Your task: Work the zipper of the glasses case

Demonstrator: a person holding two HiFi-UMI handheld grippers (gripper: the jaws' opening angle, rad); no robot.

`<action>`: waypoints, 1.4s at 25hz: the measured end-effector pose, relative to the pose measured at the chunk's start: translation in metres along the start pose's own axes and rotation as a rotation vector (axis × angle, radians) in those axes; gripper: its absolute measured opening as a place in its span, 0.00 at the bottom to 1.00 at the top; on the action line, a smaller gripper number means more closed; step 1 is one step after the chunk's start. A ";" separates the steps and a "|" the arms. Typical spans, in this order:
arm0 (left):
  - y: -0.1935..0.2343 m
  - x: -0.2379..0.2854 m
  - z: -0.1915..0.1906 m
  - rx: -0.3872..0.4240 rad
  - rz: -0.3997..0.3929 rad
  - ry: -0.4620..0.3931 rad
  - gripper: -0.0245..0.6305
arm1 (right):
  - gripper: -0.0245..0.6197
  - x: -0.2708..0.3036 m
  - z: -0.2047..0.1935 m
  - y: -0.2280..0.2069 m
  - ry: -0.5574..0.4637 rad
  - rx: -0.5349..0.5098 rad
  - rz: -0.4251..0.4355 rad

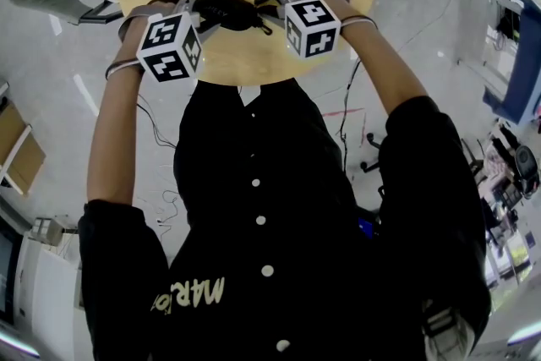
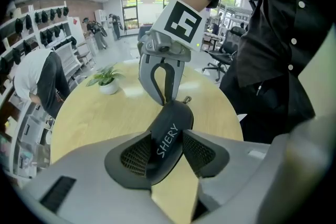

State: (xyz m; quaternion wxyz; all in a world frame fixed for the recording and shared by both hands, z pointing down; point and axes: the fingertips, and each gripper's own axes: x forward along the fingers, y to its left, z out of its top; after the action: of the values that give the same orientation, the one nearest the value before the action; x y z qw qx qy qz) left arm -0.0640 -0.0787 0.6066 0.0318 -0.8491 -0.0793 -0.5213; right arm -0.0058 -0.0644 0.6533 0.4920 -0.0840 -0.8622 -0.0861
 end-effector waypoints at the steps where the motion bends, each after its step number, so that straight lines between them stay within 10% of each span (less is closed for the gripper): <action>1: 0.000 0.000 0.000 0.003 -0.003 0.003 0.32 | 0.12 0.002 0.000 -0.001 0.010 -0.019 -0.003; 6: 0.001 0.002 0.001 0.006 -0.019 0.018 0.32 | 0.05 0.006 -0.005 -0.006 0.064 -0.122 -0.051; 20: 0.001 0.007 -0.002 -0.029 -0.025 0.070 0.32 | 0.05 0.000 -0.011 0.010 0.147 0.005 -0.012; 35: 0.001 0.007 -0.002 -0.045 -0.020 0.075 0.32 | 0.05 0.005 0.008 0.037 0.155 0.387 -0.034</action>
State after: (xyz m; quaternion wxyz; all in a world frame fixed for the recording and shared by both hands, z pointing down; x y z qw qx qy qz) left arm -0.0629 -0.0788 0.6136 0.0105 -0.8286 -0.0747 -0.5547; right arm -0.0063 -0.0267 0.6565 0.5625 0.0336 -0.8234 0.0667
